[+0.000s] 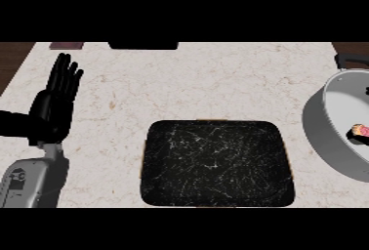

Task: Pick the cupcake from the tray and place it in the pot

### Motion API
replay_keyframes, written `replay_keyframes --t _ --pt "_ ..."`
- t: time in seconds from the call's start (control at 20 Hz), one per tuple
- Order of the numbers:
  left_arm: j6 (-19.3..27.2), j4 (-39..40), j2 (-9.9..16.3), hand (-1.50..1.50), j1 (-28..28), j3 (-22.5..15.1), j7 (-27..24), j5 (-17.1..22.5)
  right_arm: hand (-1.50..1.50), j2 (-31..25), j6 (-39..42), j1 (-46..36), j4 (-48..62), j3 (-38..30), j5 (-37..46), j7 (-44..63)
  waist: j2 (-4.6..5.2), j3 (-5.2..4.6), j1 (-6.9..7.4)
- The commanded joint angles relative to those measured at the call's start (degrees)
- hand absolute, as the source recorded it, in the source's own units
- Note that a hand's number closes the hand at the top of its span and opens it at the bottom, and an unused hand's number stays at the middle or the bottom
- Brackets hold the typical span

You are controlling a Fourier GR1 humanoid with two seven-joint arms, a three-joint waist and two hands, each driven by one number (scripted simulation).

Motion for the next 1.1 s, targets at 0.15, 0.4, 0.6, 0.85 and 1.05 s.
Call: replay_keyframes --t 0.15,0.4,0.6,0.85,1.05 --pt "-0.26 -0.39 -0.46 0.00 1.76 0.26 -0.62 0.12 -1.50 2.30 7.61 -2.61 0.48 -6.32 -11.11 -1.46 -0.31 -0.01 -0.87" --pt "0.89 -1.95 -1.20 0.00 0.73 -1.07 1.04 -1.11 -1.50 -2.18 13.45 -6.87 6.27 -12.66 -17.98 4.82 -0.16 0.06 -0.40" --pt "0.47 -4.03 -0.42 0.00 1.03 0.05 3.07 0.09 -1.50 -5.13 16.75 -4.07 9.38 -15.66 -21.84 2.51 -0.23 0.05 -0.51" --pt "0.17 -2.13 -0.97 0.00 0.26 -0.63 1.38 -0.86 -1.50 -12.18 18.20 -6.39 20.96 -19.46 -24.02 -2.61 0.37 0.23 0.59" --pt "0.82 1.15 -1.21 0.00 -2.19 0.75 0.61 -0.63 -1.50 -17.77 25.06 -5.16 24.21 -20.87 -26.21 -3.47 0.45 0.25 0.11"
